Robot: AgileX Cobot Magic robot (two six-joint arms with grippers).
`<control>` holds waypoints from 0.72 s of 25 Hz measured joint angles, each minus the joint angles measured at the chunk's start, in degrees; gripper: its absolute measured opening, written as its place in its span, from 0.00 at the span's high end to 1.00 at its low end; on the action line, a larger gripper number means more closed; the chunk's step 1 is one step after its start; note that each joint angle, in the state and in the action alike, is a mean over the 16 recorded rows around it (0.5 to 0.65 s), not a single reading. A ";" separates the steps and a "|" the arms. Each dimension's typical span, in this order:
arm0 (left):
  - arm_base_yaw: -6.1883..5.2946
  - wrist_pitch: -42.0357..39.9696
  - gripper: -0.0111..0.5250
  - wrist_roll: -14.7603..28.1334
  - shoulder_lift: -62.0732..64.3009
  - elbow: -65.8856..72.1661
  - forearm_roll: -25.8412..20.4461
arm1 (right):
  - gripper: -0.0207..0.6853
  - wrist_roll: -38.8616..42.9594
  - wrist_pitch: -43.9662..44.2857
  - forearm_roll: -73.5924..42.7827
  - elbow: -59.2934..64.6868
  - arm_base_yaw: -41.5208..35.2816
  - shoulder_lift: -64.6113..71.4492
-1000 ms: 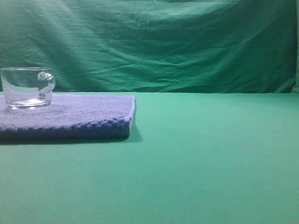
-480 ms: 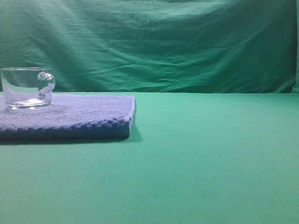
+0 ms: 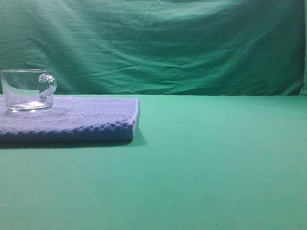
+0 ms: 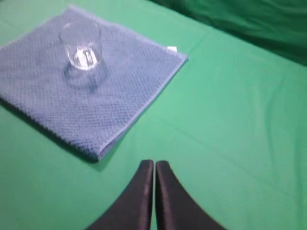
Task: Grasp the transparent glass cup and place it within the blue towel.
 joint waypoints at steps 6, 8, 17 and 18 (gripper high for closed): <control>0.00 0.00 0.98 0.00 0.00 0.00 0.00 | 0.97 0.04 -7.08 0.06 11.17 -11.68 -12.27; 0.00 0.00 0.98 0.00 0.00 0.00 0.00 | 0.97 0.08 -8.88 0.19 14.95 -15.37 -15.90; 0.00 0.00 0.98 0.00 0.00 0.00 0.00 | 0.97 0.71 -13.07 1.44 29.42 -25.54 -25.93; 0.00 0.00 0.98 0.00 0.00 0.00 0.00 | 0.97 0.80 -13.25 1.64 30.63 -26.06 -26.39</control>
